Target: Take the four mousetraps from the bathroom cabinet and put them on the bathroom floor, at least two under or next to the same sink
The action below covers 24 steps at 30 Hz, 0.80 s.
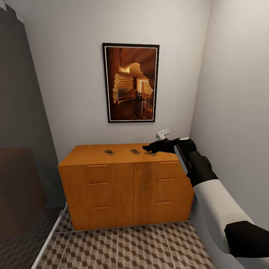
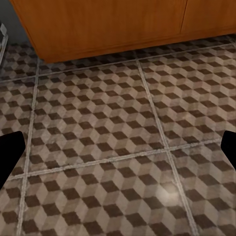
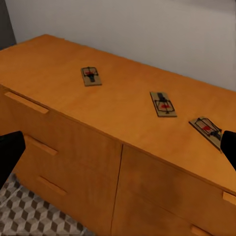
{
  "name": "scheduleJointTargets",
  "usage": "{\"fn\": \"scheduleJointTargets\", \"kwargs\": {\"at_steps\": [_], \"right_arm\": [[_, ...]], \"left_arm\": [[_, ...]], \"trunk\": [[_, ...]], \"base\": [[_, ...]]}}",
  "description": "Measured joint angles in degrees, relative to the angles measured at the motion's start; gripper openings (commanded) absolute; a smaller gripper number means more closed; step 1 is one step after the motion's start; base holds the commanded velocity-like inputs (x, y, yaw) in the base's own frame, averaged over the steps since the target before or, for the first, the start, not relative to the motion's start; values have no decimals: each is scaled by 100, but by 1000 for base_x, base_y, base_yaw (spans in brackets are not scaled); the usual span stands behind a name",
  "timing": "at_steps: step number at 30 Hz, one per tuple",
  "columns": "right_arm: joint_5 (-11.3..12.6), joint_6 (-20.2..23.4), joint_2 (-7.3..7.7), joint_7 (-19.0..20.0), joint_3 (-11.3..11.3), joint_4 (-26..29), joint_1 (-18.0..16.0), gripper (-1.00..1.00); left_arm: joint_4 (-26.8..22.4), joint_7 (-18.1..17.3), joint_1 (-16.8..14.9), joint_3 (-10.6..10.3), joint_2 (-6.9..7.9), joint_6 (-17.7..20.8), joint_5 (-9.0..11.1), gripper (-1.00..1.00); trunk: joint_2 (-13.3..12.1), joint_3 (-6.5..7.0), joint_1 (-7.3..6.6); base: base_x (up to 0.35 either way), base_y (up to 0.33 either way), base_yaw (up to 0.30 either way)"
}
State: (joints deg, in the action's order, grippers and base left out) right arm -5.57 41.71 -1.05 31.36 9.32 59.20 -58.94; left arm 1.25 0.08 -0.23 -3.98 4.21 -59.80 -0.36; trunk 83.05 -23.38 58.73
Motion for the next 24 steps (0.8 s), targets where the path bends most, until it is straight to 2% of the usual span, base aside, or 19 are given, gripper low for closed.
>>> {"fn": "scheduleJointTargets", "kwargs": {"at_steps": [5, 13, 24], "right_arm": [[-2, -1, 34, 157, -6, -1, 0, 100], [0, 5, 180, 440, -15, -2, 0, 100], [1, 6, 214, 547, -15, -2, 0, 100]], "left_arm": [[0, 0, 0, 0, 0, 0, 0, 100], [0, 0, 0, -3, -4, 0, -1, 100], [5, -1, 0, -5, -11, 0, -2, 100]], "trunk": [[0, 0, 0], [0, 0, 0], [0, 0, -1]], "base": [[0, 0, 0], [0, 0, 0], [16, -7, 0]]}}
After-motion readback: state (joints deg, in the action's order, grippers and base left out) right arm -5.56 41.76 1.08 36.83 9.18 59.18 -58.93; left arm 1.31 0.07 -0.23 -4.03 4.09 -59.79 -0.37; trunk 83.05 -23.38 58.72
